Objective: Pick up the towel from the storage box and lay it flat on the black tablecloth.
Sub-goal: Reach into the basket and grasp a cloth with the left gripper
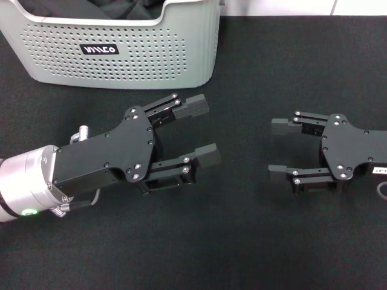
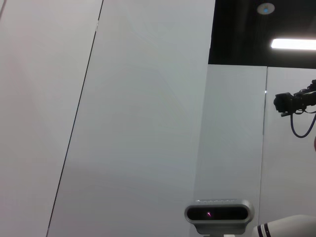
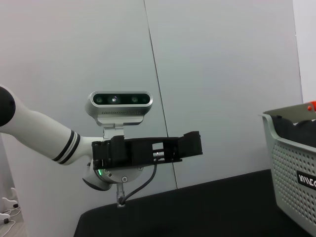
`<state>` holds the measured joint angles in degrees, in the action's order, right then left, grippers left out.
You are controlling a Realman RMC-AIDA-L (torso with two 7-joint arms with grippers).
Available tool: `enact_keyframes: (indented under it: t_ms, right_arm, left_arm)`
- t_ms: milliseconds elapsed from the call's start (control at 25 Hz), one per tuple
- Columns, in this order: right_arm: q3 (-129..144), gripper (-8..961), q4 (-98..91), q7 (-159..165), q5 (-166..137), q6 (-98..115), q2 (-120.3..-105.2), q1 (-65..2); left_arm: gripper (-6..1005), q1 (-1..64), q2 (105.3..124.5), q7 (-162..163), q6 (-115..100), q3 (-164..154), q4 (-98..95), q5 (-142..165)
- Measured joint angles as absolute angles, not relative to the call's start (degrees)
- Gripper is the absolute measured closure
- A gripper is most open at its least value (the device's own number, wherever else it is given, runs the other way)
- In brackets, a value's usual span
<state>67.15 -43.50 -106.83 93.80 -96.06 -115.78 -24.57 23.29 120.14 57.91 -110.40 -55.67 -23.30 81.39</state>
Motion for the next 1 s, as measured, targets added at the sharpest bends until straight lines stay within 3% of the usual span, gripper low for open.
enact_keyframes:
  t_ms: [1000]
  right_arm:
    - [65.51, 96, -45.02, -107.8, 94.24, -96.56, -115.6, -24.43]
  left_arm:
    - [213, 20.81, 120.02, 54.09, -109.61, -43.75, -21.59, 78.88]
